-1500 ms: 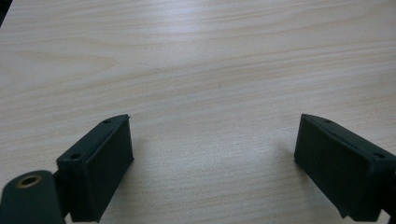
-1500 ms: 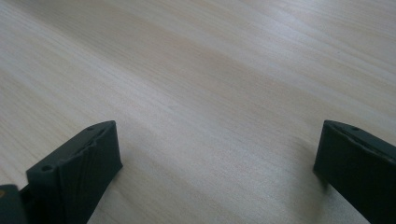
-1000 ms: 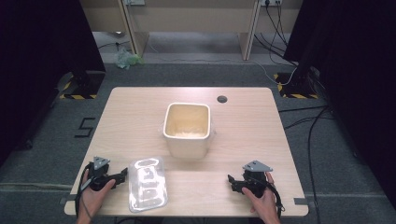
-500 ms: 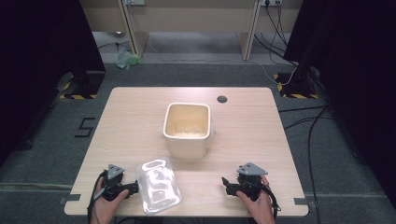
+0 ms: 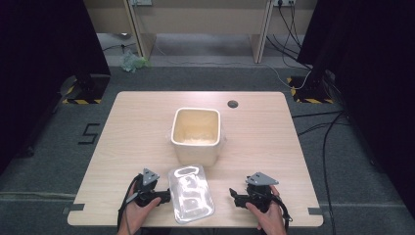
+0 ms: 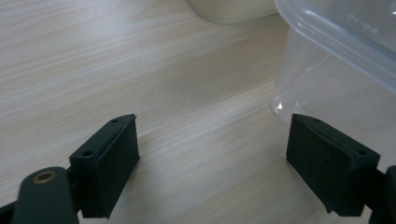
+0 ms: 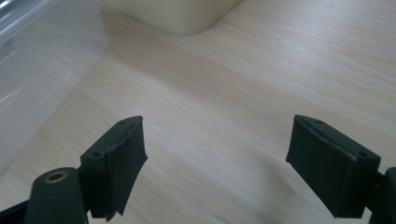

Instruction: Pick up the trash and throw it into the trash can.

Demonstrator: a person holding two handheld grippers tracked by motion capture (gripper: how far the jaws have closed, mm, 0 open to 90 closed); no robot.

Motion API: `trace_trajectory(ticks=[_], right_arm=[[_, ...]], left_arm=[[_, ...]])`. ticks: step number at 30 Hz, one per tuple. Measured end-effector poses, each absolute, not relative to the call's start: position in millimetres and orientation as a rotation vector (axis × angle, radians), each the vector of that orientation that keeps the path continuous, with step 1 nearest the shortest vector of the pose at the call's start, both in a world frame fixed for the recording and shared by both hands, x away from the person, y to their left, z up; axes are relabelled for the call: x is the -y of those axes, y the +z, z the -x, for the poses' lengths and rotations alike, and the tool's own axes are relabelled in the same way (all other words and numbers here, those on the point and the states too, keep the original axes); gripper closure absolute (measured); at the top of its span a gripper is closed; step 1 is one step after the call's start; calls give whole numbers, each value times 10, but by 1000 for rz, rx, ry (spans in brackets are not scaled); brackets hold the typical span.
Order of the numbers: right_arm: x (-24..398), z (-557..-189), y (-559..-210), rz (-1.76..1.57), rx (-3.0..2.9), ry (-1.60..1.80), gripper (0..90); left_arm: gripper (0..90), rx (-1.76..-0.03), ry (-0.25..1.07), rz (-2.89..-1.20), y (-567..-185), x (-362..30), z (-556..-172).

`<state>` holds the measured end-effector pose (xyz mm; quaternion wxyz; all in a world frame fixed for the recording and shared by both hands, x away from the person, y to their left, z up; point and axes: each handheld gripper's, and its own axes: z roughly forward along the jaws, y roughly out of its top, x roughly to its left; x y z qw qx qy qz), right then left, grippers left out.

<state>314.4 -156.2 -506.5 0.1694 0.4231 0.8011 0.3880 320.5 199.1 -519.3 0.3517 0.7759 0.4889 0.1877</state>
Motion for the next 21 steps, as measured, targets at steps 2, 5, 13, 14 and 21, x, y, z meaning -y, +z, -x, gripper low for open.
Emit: trace_trajectory(ticks=[2,5,13,14,21], right_arm=[[1512,-3115,-5070,-1172,-2309,1108,198],[1465,-3112,-5077,-1151,-2326,1112,199],[1371,-3161,-5094,-1152,-2350,1146,208],[1364,-3159,-5093,-1150,-2356,1149,208],[1359,-3107,-5052,-1133,-2381,1192,211]], left_arm=[[163,-1246,478,-2020,-5190,-1904,-3238],[164,-1236,472,-2020,-5189,-1854,-3265],[156,-1199,430,-2014,-5171,-1726,-3352],[156,-1196,431,-2016,-5158,-1716,-3364],[155,-1204,346,-2009,-5121,-1781,-3200]])
